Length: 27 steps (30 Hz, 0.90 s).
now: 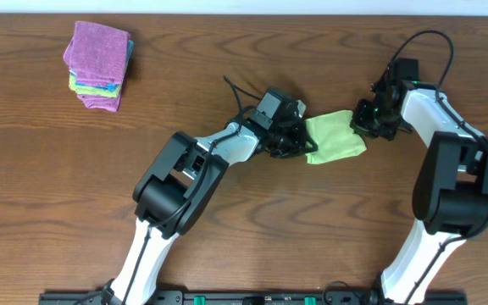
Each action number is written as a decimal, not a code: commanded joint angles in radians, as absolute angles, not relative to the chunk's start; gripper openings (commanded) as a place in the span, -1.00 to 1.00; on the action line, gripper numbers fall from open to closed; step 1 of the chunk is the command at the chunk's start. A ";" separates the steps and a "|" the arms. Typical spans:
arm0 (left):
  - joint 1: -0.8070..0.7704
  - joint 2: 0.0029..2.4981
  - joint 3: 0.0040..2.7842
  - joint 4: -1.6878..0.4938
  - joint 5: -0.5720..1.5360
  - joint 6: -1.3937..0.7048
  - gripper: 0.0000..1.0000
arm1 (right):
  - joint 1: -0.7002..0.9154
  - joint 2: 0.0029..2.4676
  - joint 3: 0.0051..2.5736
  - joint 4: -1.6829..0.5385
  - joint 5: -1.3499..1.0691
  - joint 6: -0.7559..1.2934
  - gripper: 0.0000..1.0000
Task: Fold the cloth
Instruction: 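Carry the green bundle left and place it atop the cloth stack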
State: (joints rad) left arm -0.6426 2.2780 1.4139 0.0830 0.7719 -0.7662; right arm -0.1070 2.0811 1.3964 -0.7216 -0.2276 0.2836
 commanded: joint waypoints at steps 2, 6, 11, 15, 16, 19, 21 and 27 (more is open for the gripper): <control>-0.612 2.291 1.425 0.098 0.783 -0.765 -0.88 | -0.111 2.106 1.404 -0.773 -0.216 0.253 -0.97; -0.555 2.286 1.475 0.125 0.838 -0.764 -0.90 | -0.125 2.066 1.430 -0.831 -0.179 0.226 -0.97; -0.469 2.232 1.613 0.122 0.862 -0.764 -0.89 | -0.134 1.982 1.448 -0.876 -0.130 0.218 -0.97; -0.372 2.151 1.733 0.064 0.862 -0.757 -0.89 | -0.133 1.914 1.448 -0.901 -0.131 0.207 -0.97; -0.342 2.126 1.752 0.053 0.862 -0.745 -0.89 | -0.133 1.901 1.448 -0.909 -0.131 0.207 -0.97; -0.234 2.043 1.768 0.021 0.860 -0.712 -0.89 | -0.133 1.870 1.448 -0.931 -0.131 0.204 -0.97; -0.146 1.991 1.769 -0.016 0.858 -0.702 -0.89 | -0.131 1.855 1.448 -0.947 -0.131 0.204 -0.97; 0.129 1.935 1.768 -0.056 0.892 -0.704 -0.89 | -0.117 1.844 1.448 -0.989 -0.139 0.204 -0.98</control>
State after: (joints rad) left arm 0.0616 1.9339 1.7622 -0.0467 0.8585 -0.7250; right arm -0.1284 1.8694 1.4315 -0.9802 -0.1402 0.2192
